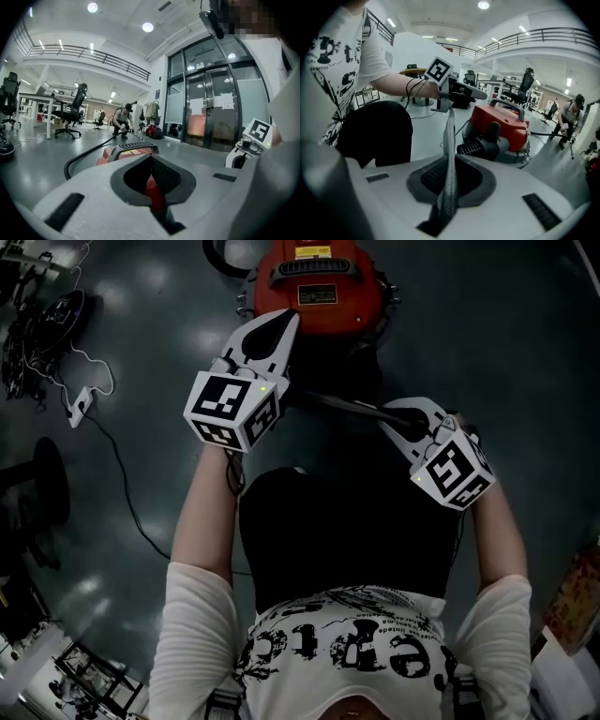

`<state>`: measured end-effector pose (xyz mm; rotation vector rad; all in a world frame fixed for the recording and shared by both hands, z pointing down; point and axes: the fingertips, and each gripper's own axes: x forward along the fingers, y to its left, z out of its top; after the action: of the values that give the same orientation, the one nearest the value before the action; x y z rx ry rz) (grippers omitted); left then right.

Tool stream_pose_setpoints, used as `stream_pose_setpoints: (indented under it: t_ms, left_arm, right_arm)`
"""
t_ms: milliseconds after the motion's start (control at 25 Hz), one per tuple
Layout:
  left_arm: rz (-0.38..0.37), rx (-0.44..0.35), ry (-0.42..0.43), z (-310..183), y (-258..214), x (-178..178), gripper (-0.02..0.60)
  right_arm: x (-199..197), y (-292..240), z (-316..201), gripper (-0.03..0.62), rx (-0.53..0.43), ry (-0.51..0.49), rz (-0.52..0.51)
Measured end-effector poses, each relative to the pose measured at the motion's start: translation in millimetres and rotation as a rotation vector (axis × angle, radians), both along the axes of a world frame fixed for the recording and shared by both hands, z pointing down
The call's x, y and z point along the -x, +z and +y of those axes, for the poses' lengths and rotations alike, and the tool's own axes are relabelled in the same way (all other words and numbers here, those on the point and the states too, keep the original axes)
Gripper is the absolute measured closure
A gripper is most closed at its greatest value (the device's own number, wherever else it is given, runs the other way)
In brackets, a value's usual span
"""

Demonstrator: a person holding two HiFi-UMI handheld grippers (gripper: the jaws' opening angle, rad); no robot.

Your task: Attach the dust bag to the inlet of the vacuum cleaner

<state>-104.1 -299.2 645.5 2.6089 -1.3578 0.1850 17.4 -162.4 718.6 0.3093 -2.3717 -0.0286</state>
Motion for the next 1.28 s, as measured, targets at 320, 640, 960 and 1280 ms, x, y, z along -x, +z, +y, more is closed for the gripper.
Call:
stream_pose_setpoints:
  t_ms: [320, 640, 960, 1280]
  left_arm:
    - [-0.046, 0.014, 0.073, -12.5, 15.9, -7.3, 0.578]
    - [-0.158, 0.025, 0.105, -12.7, 24.5, -14.7, 0.578]
    - [-0.150, 0.014, 0.109, -12.0, 24.4, -14.2, 0.578]
    - [-0.145, 0.040, 0.131, -12.7, 26.7, -15.5, 0.578]
  right_arm:
    - [-1.0, 5.7, -14.3, 0.566, 0.036, -0.004, -0.077]
    - [-1.2, 10.8, -23.7, 0.566, 0.050, 0.085, -0.109]
    - [-3.4, 13.6, -25.1, 0.565, 0.054, 0.110, -0.129]
    - [0.2, 11.1, -28.2, 0.565, -0.080, 0.054, -0.049]
